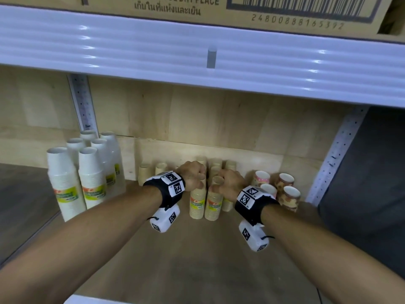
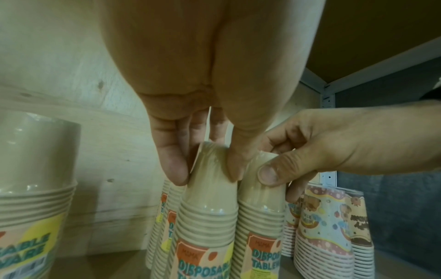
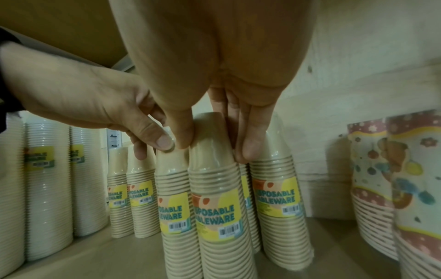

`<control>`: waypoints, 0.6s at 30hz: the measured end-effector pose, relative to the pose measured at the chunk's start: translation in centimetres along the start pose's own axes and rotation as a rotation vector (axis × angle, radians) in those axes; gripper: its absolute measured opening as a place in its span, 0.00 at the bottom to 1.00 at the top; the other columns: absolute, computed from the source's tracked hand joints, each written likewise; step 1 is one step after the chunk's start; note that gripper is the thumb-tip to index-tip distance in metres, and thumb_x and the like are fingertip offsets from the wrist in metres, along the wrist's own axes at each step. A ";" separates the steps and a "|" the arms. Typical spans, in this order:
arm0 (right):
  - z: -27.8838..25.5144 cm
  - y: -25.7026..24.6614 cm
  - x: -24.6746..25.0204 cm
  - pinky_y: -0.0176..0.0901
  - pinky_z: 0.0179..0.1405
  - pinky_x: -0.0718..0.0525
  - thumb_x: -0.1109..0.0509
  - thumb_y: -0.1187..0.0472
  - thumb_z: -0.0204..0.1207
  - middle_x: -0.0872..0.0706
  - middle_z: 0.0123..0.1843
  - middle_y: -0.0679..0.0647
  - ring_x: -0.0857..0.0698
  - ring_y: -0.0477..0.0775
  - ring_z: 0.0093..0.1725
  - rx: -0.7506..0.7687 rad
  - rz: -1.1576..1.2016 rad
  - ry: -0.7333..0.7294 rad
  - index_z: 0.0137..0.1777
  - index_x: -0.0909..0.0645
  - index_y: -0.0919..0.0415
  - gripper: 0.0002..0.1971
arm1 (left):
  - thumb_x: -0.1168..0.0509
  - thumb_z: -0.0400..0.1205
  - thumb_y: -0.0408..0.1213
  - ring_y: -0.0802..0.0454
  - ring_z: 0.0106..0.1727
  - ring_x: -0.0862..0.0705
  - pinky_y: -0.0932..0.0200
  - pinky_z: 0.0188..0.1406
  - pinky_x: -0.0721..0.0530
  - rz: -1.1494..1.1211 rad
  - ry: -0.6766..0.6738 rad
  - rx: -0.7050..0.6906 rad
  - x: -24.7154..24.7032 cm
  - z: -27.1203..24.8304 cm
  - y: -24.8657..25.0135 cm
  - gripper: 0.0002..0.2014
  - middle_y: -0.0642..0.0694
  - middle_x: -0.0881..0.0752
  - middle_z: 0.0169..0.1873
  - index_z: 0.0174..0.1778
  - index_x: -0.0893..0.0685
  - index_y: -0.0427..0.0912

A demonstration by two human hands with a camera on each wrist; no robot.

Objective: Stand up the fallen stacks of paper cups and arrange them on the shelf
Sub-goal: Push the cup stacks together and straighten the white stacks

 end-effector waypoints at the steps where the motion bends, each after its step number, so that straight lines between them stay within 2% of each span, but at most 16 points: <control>1: 0.1 0.0 -0.1 0.43 0.42 0.24 0.28 0.56 0.77 0.19 0.43 0.53 0.19 0.54 0.45 0.002 0.000 0.002 0.40 0.26 0.54 0.10 | 0.24 0.74 0.42 0.49 0.47 0.18 0.59 0.39 0.24 -0.001 -0.003 0.000 0.0 0.1 0.0 0.13 0.51 0.17 0.45 0.52 0.17 0.50; 5: 0.7 0.3 -0.5 0.46 0.44 0.18 0.26 0.54 0.75 0.19 0.41 0.51 0.17 0.55 0.44 -0.041 0.042 0.012 0.39 0.26 0.52 0.10 | 0.24 0.74 0.40 0.48 0.48 0.16 0.57 0.39 0.21 -0.009 -0.006 -0.011 -0.2 0.4 0.0 0.12 0.50 0.16 0.43 0.50 0.16 0.47; 9: 1.5 0.9 -0.9 0.44 0.37 0.21 0.25 0.47 0.69 0.17 0.39 0.53 0.16 0.57 0.44 -0.083 0.042 0.029 0.39 0.22 0.55 0.13 | 0.25 0.74 0.40 0.45 0.47 0.16 0.51 0.47 0.17 0.001 -0.025 -0.019 0.0 0.5 0.1 0.11 0.44 0.14 0.43 0.49 0.14 0.40; 13: 1.8 1.3 -1.2 0.42 0.35 0.24 0.25 0.46 0.68 0.15 0.41 0.54 0.16 0.55 0.44 -0.096 0.058 0.044 0.43 0.20 0.56 0.15 | 0.25 0.72 0.39 0.47 0.41 0.19 0.54 0.41 0.19 -0.001 -0.013 -0.012 -0.1 0.6 -0.1 0.08 0.49 0.19 0.35 0.38 0.18 0.44; 18: 1.6 1.3 -1.1 0.43 0.39 0.22 0.25 0.46 0.68 0.14 0.43 0.52 0.16 0.55 0.46 -0.122 0.076 0.065 0.48 0.19 0.55 0.16 | 0.24 0.74 0.39 0.45 0.51 0.16 0.52 0.48 0.17 -0.001 -0.001 -0.018 0.0 0.4 -0.3 0.14 0.45 0.15 0.48 0.54 0.16 0.41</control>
Point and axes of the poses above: each hand's wrist, its own z-axis towards the middle knuckle, its own x-axis out of the back of the hand, y = z × x, the point moved 4 cm from there along z, towards the middle knuckle
